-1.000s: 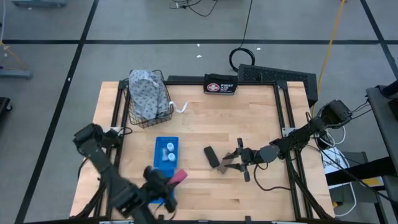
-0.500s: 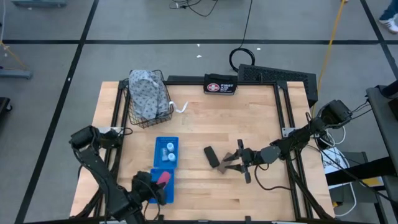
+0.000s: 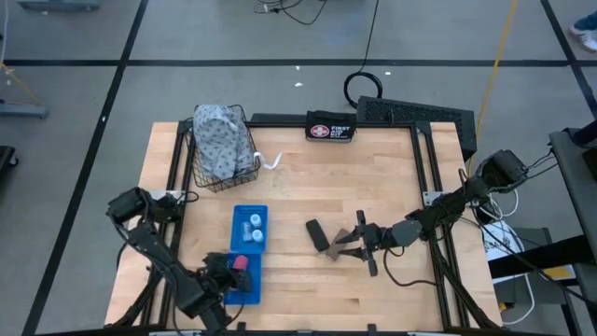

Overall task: Pick & Place Medicine items
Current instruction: Put the pink bandage into the bottom blue basket, then put the brown bandage into bottom blue basket

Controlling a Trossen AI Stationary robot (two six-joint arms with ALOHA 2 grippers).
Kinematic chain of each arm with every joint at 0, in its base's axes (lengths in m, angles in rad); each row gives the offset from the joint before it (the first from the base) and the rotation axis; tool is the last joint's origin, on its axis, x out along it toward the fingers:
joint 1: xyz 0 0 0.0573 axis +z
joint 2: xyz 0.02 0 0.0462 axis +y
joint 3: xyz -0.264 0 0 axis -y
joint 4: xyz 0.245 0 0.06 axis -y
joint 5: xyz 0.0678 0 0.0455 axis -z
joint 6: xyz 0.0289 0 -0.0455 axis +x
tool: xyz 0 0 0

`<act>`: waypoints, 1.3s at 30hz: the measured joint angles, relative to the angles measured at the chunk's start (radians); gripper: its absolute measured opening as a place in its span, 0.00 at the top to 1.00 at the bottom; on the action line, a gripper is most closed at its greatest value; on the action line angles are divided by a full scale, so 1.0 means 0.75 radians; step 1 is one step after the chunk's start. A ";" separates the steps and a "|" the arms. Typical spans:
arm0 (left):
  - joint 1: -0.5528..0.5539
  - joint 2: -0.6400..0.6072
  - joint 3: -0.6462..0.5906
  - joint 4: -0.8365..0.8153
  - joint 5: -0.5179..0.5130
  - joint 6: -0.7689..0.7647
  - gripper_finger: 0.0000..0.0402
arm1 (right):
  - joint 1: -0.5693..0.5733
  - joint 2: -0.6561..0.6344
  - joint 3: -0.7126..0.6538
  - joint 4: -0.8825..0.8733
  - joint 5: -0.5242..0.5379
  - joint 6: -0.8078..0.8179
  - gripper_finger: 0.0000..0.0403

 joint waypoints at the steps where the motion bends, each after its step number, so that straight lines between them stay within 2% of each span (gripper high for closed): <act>1: 0.007 0.000 -0.001 0.000 0.013 0.014 0.80 | 0.000 0.000 0.000 0.000 0.000 -0.001 0.73; 4: 0.024 0.000 -0.001 0.012 0.032 0.072 0.77 | 0.000 0.000 0.000 -0.006 -0.001 -0.001 0.73; 13: 0.052 0.000 -0.001 0.112 0.031 0.195 0.59 | 0.000 0.000 0.000 -0.010 -0.001 -0.001 0.74; 21: 0.055 0.000 0.000 0.141 0.021 0.228 0.49 | 0.000 0.000 0.000 -0.010 -0.001 -0.001 0.74; 32: 0.055 0.000 0.001 0.191 0.018 0.262 0.48 | 0.000 0.000 0.000 -0.010 -0.001 0.000 0.75; 39: 0.067 0.000 0.001 0.323 0.016 0.361 0.47 | 0.000 0.000 0.000 -0.010 -0.001 0.000 0.75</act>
